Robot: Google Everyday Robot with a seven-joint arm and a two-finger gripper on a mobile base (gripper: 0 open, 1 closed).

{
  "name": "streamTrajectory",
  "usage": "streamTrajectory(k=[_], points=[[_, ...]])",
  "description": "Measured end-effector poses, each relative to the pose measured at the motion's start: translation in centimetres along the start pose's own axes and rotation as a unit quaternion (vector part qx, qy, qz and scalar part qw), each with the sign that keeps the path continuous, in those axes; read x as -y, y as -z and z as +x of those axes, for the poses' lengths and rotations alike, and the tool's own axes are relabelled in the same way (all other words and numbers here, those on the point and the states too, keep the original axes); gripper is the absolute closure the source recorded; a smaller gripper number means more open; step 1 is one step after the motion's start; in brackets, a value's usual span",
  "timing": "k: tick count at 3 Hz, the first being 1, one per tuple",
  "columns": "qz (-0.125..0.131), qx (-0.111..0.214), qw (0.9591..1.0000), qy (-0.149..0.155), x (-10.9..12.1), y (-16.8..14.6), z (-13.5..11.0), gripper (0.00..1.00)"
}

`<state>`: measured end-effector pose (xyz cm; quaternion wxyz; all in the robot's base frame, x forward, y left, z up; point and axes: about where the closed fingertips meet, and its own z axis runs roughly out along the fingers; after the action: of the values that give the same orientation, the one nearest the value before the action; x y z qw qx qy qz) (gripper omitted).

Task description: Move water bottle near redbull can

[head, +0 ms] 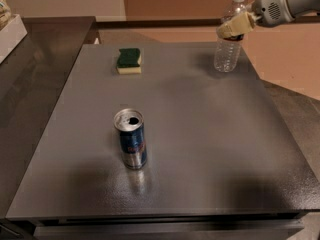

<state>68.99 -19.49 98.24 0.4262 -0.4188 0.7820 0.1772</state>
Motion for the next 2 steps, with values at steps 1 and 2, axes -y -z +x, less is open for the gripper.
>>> streamTrajectory(k=[1, 2], points=[[-0.047, 0.005, 0.9985, 0.029, -5.3, 1.9, -1.1, 1.00], [-0.095, 0.013, 0.9938, 0.056, -11.3, 3.1, -1.6, 1.00]])
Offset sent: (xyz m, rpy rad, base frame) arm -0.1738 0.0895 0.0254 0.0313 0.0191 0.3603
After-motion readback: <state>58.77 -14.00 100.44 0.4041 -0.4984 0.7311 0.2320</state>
